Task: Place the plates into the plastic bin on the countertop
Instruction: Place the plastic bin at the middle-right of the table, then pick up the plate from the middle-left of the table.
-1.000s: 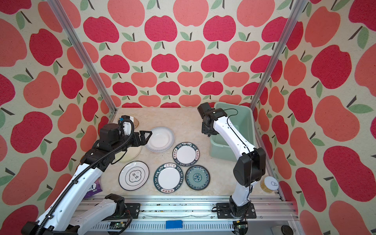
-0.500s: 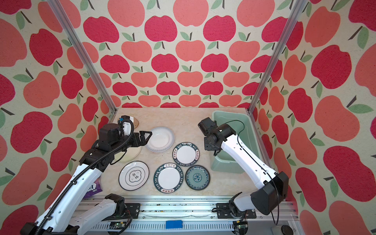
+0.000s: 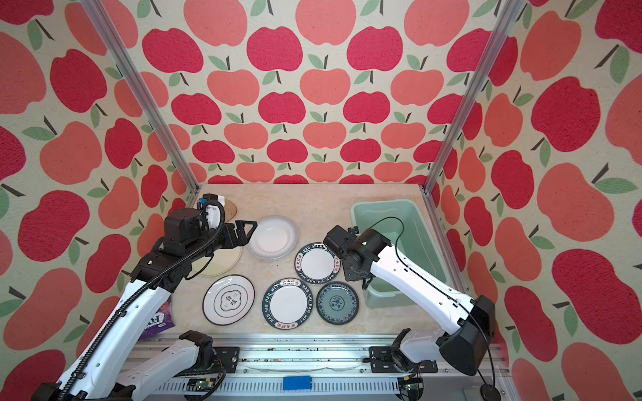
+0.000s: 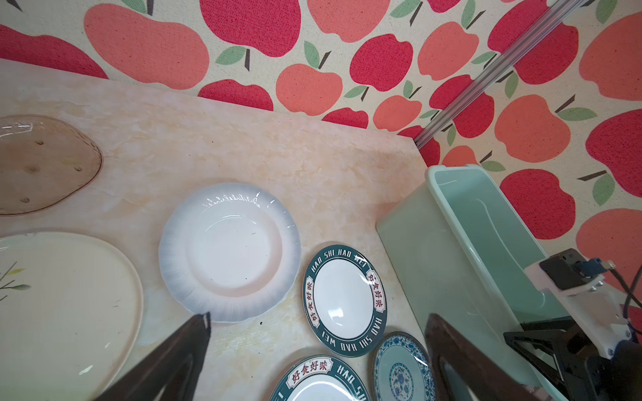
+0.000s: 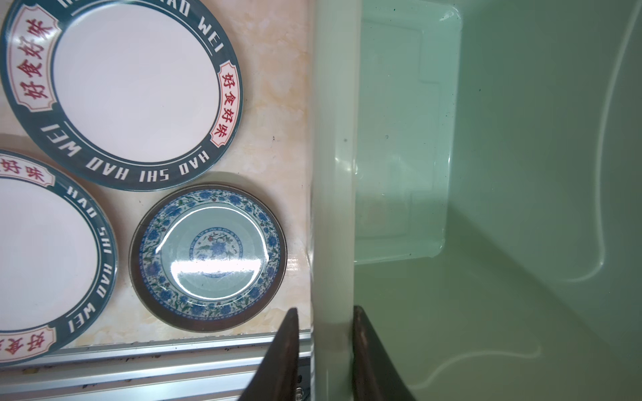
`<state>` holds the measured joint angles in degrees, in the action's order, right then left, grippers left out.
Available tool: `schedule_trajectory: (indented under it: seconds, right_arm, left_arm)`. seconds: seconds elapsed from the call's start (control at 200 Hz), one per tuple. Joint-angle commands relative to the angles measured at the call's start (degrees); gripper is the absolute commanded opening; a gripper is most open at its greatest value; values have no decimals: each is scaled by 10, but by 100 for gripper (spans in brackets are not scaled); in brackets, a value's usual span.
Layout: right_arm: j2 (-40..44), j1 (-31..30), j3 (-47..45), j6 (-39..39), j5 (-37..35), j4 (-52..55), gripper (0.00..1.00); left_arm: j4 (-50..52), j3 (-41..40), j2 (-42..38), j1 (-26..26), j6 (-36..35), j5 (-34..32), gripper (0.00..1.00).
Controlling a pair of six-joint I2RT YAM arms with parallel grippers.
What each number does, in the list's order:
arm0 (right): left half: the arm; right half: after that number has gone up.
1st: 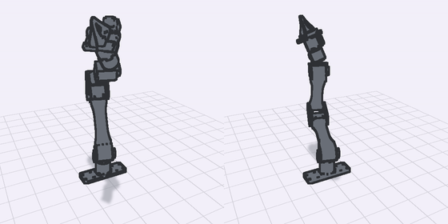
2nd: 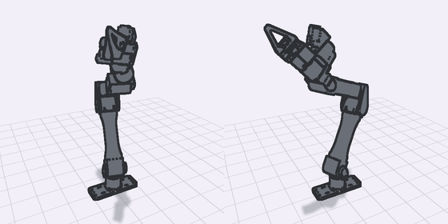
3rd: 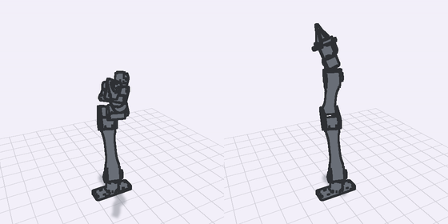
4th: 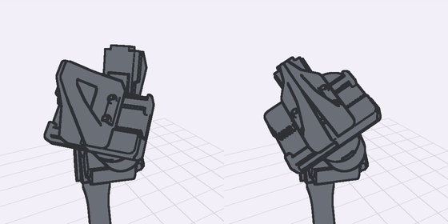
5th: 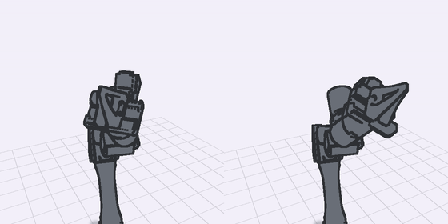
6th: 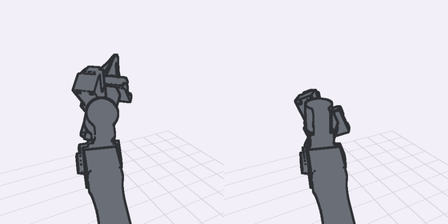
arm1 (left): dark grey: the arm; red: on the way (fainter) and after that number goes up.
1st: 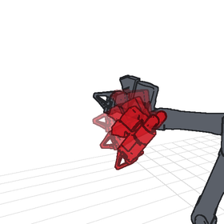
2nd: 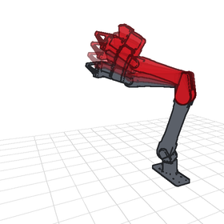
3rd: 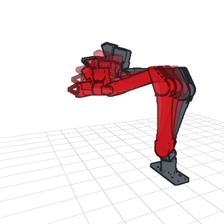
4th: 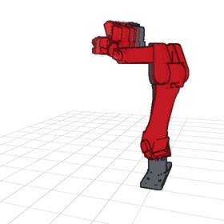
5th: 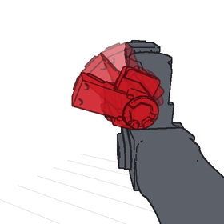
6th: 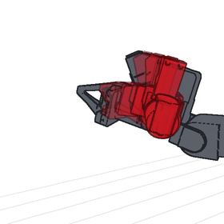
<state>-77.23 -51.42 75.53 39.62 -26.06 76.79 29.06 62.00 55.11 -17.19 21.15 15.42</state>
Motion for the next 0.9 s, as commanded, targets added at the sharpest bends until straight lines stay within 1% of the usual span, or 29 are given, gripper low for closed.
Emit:
schedule_trajectory:
  seconds: [0.0,0.06,0.105,0.125,0.19,0.255,0.35,0.41,0.465,0.555,0.58,0.62,0.735,0.8,0.895]
  right_arm:
    - [10,-4,5,30,-23,25,39]
    - [7,-5,29,30,-32,35,44]
    - [6,-6,56,31,-33,45,50]
    - [6,-7,70,31,-47,49,52]
    - [4,-13,121,31,-60,61,57]
    - [-2,-27,177,29,-78,68,61]
    - [-24,-57,253,28,-101,69,65]
    - [-49,-76,297,22,-102,50,66]
    - [-76,-90,336,14,-91,19,66]
    - [-138,-104,391,6,-39,-56,66]
    - [-156,-106,401,7,-6,-81,66]
    - [-181,-108,411,9,24,-117,66]
    - [-262,-108,426,43,128,-224,66]
    - [-311,-110,440,67,181,-264,66]
    - [-373,-112,459,87,237,-300,66]
  left_arm:
    - [26,16,-2,8,8,-15,99]
    - [32,18,-2,15,24,-21,99]
    - [41,19,-3,27,39,-23,99]
    - [46,19,-3,33,47,-24,99]
    - [73,25,-3,62,74,-30,99]
    - [110,34,0,107,102,-36,99]
    - [163,39,3,170,132,-40,99]
    - [188,40,4,203,140,-43,99]
    - [208,42,6,221,137,-51,99]
    - [233,38,9,243,123,-67,99]
    - [234,35,8,251,117,-65,99]
    - [236,28,9,258,109,-63,99]
    - [244,7,9,277,107,-49,99]
    - [243,-9,9,291,108,-27,99]
    - [238,-32,12,313,109,-16,99]
